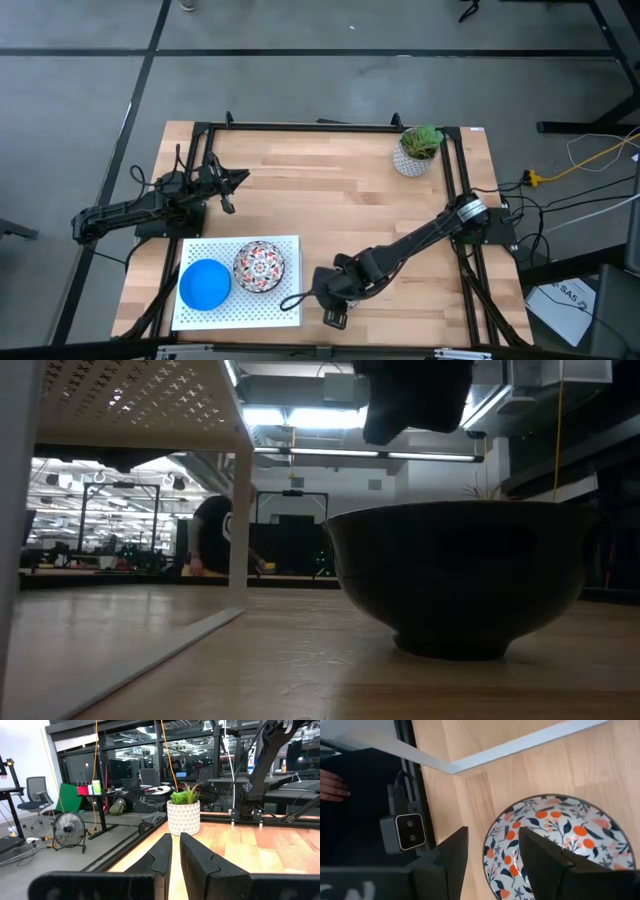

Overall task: Pick & Place Mini bowls
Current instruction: Stack the orange patterned bowl on top of the stacked orange patterned bowls on the shelf

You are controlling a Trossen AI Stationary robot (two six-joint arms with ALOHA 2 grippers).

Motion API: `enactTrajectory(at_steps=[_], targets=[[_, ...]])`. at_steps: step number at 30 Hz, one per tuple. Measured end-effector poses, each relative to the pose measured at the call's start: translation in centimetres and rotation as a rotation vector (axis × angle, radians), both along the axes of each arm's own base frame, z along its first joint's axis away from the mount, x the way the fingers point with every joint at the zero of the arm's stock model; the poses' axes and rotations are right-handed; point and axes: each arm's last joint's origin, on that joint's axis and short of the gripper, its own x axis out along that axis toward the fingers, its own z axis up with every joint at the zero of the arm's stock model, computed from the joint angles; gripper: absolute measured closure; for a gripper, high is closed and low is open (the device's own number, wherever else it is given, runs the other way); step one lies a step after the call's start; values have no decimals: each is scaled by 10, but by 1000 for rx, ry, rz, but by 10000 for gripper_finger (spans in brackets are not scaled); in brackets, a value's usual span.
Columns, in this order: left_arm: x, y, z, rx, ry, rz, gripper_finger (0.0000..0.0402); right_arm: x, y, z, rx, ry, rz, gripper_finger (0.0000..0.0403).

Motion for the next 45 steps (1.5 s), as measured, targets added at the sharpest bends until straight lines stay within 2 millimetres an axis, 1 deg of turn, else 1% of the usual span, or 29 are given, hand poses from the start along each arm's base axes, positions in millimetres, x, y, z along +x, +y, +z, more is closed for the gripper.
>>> enactTrajectory(at_steps=[7, 12, 22, 24, 28, 30, 32, 36, 39, 42, 45], targets=[[0, 0, 0, 0, 0, 0, 370, -8, 16, -4, -31, -6, -30, 228], [0, 0, 0, 0, 0, 0, 370, -8, 26, -17, -55, 6, -22, 228], [0, 0, 0, 0, 0, 0, 370, -1, 29, -51, -110, 87, -14, 228], [0, 0, 0, 0, 0, 0, 370, -1, 30, -55, -116, 96, -13, 228], [0, 0, 0, 0, 0, 0, 370, -1, 30, -55, -114, 97, -18, 232], [0, 0, 0, 0, 0, 0, 370, -1, 30, -55, -113, 97, -19, 245], [0, 0, 0, 0, 0, 0, 370, -1, 30, -55, -113, 98, -19, 267], [0, 0, 0, 0, 0, 0, 370, -1, 30, -55, -113, 99, -21, 329], [0, 0, 0, 0, 0, 0, 370, -2, 28, -51, -138, 84, -28, 374], [0, 0, 0, 0, 0, 0, 370, -2, 27, -50, -138, 92, -51, 388], [0, 0, 0, 0, 0, 0, 370, -3, 26, -49, -133, 106, -84, 384]])
